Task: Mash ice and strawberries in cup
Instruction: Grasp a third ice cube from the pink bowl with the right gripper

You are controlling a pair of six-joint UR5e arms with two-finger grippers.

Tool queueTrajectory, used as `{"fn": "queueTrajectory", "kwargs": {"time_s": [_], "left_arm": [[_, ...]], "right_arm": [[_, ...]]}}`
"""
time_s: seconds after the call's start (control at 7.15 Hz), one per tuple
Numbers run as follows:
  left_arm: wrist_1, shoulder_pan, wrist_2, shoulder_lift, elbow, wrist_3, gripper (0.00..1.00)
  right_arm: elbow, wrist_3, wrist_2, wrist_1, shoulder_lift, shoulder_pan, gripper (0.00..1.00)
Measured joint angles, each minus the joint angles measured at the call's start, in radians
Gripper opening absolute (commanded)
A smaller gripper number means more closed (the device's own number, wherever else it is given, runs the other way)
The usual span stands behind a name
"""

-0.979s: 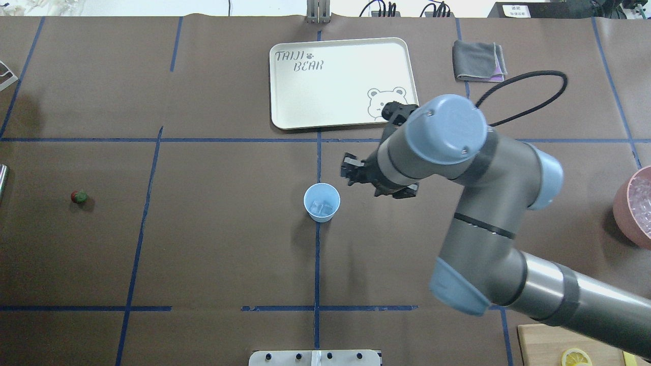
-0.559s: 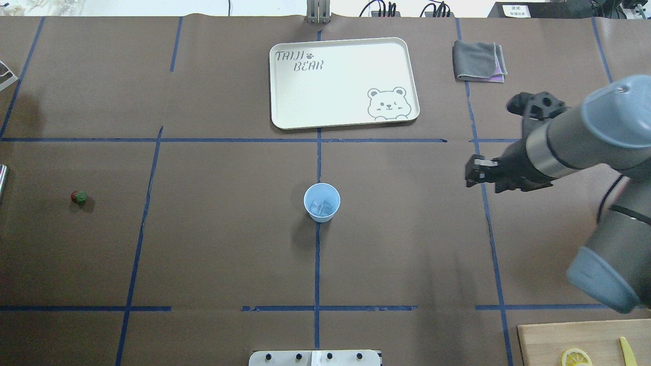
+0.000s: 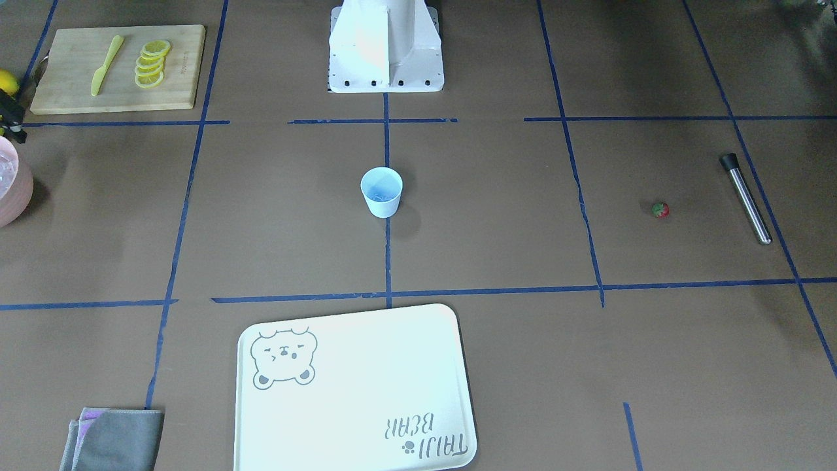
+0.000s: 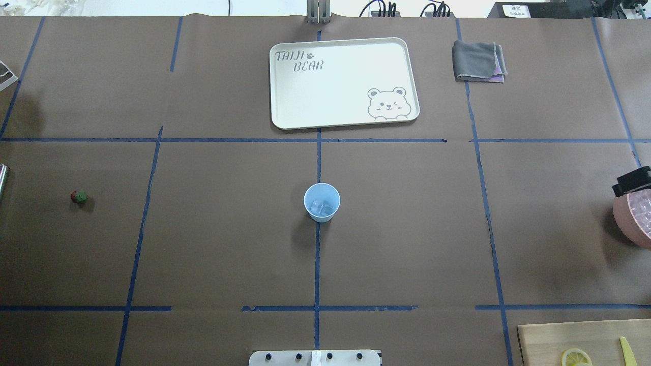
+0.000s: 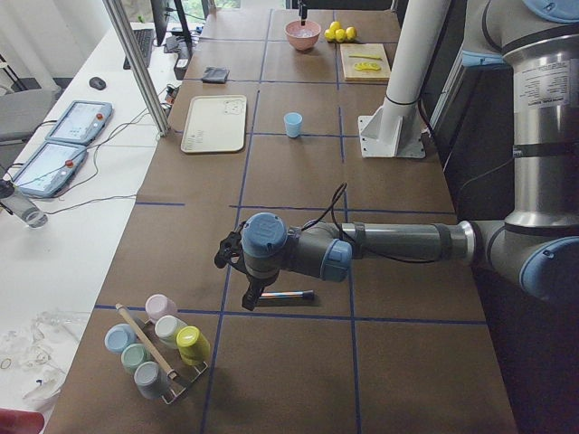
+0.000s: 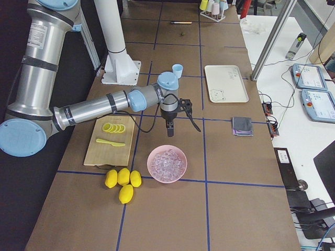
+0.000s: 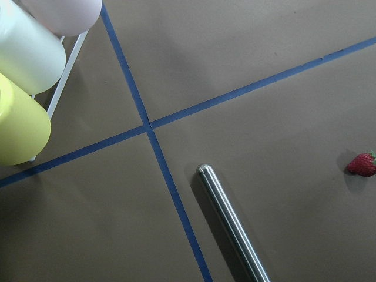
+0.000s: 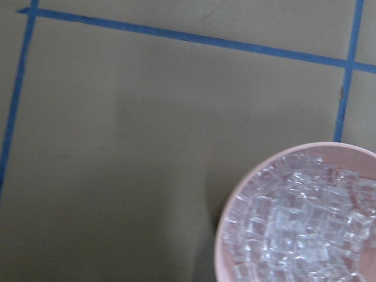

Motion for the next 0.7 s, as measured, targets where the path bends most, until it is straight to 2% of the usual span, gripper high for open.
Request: {"fn": "queueTrajectory", "kwargs": {"time_s": [0.14,0.42,0.7], "left_arm": [[0.0,0.0,0.0,0.0,0.0,0.0,1.0],[0.0,0.0,0.0,0.0,0.0,0.0,1.0],[0.0,0.0,0.001,0.0,0.0,0.0,1.0]], "right_arm": [[-0.061,-0.113,0.018,0.0,-0.01,0.037,1.0],[-0.136,-0.183,0.026,0.008,-0.004,0.055,0.98],[-0.249,-0.19,0.024,0.121,-0.002,0.051,0.98]]}}
